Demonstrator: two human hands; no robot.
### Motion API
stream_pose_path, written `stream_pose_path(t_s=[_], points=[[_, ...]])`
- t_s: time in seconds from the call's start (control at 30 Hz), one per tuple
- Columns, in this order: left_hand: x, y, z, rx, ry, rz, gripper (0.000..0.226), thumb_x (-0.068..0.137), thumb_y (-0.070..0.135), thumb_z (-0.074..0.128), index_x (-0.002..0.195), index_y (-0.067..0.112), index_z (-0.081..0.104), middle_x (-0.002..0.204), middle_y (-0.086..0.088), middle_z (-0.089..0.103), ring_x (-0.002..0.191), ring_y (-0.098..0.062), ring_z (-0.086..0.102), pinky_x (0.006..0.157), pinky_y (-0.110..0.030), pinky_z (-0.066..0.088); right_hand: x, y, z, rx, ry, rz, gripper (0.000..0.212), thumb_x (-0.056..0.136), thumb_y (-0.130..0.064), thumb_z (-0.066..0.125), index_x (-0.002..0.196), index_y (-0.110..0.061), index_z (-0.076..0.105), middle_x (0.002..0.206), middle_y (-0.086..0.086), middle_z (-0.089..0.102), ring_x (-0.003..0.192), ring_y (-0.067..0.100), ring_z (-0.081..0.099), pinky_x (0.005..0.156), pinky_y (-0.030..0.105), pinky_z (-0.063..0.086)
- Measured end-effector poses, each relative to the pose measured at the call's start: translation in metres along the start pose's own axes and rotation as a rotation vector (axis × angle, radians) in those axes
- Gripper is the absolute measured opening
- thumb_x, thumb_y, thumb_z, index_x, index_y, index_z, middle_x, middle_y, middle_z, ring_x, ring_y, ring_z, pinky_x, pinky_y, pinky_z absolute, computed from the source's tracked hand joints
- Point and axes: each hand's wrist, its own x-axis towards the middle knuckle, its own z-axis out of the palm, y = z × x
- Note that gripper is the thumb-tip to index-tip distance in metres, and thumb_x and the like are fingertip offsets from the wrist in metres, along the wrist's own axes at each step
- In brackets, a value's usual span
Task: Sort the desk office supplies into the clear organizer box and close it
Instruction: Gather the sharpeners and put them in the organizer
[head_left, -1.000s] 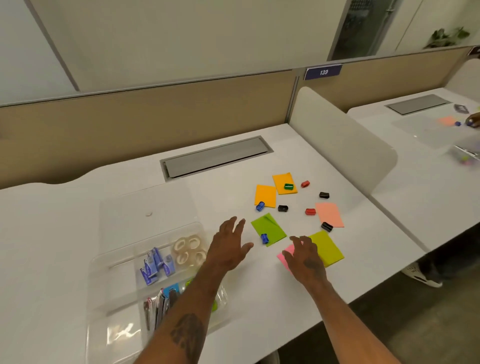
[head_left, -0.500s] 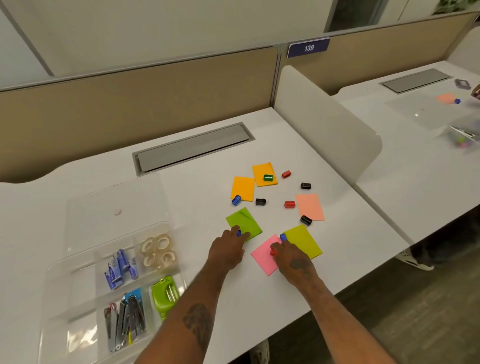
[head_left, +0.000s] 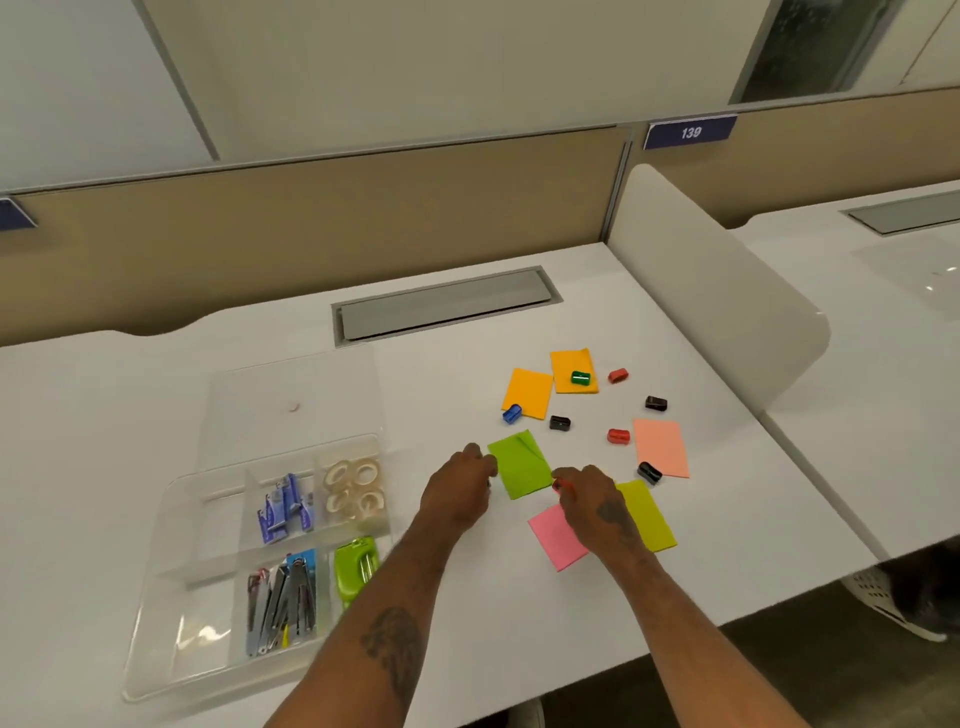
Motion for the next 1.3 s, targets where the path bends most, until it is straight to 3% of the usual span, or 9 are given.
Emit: stream_pose_path(t_s=[0.23, 0.5, 0.7, 0.9, 1.13, 1.3], points=[[-0.049, -0.062, -0.046, -0.106, 0.160, -0.057, 0.031, 0.091, 0.014, 0.056, 0.122, 0.015, 0.059, 0.121, -0.005, 0.054, 0.107, -0.024, 0.056, 0.087, -0.036, 0.048, 0.009, -0.084, 0.020, 0.106, 0.033, -0.052, 0.043, 0.087, -0.022, 0.065, 0.128, -0.014, 0.054, 0.119, 0.012, 0.060, 0.110, 0.030, 0.055, 0.092, 0.035, 0.045], [-0.138, -0.166, -0.089, -0.147, 0.255, -0.156, 0.034, 0.085, 0.008, 0.059, 0.118, 0.014, 0.062, 0.114, -0.007, 0.056, 0.104, -0.024, 0.057, 0.087, -0.035, 0.048, -0.025, -0.204, 0.084, 0.192, 0.002, -0.243, 0.040, 0.074, -0.046, 0.075, 0.107, -0.028, 0.061, 0.098, -0.007, 0.059, 0.085, 0.013, 0.059, 0.073, 0.024, 0.042], [-0.208, -0.233, -0.091, -0.144, 0.226, -0.245, 0.025, 0.085, 0.013, 0.064, 0.111, 0.012, 0.063, 0.109, -0.006, 0.058, 0.098, -0.024, 0.059, 0.084, -0.031, 0.047, -0.067, -0.278, 0.132, 0.223, -0.053, -0.397, 0.033, 0.074, -0.038, 0.076, 0.103, -0.026, 0.065, 0.091, -0.007, 0.055, 0.090, 0.014, 0.058, 0.077, 0.025, 0.044], [-0.260, -0.266, -0.076, -0.102, 0.131, -0.288, 0.034, 0.085, 0.023, 0.067, 0.118, 0.019, 0.062, 0.113, 0.000, 0.056, 0.104, -0.019, 0.055, 0.084, -0.028, 0.047, -0.101, -0.310, 0.163, 0.055, -0.223, -0.503, 0.051, 0.074, -0.045, 0.076, 0.118, -0.025, 0.061, 0.124, -0.003, 0.052, 0.123, 0.014, 0.044, 0.100, 0.029, 0.042], [-0.279, -0.270, -0.066, -0.087, 0.044, -0.275, 0.040, 0.082, 0.034, 0.071, 0.118, 0.021, 0.063, 0.110, 0.000, 0.058, 0.102, -0.018, 0.055, 0.083, -0.030, 0.049, -0.118, -0.325, 0.176, -0.185, -0.229, -0.566, 0.058, 0.072, -0.058, 0.071, 0.121, -0.031, 0.060, 0.135, -0.004, 0.047, 0.128, 0.016, 0.039, 0.098, 0.036, 0.046], [-0.281, -0.271, -0.061, -0.098, 0.039, -0.268, 0.050, 0.079, 0.038, 0.074, 0.124, 0.023, 0.061, 0.117, 0.002, 0.057, 0.109, -0.018, 0.054, 0.085, -0.029, 0.047, -0.122, -0.321, 0.178, -0.228, -0.234, -0.557, 0.063, 0.072, -0.062, 0.069, 0.126, -0.032, 0.057, 0.140, -0.003, 0.046, 0.131, 0.018, 0.038, 0.104, 0.039, 0.041]])
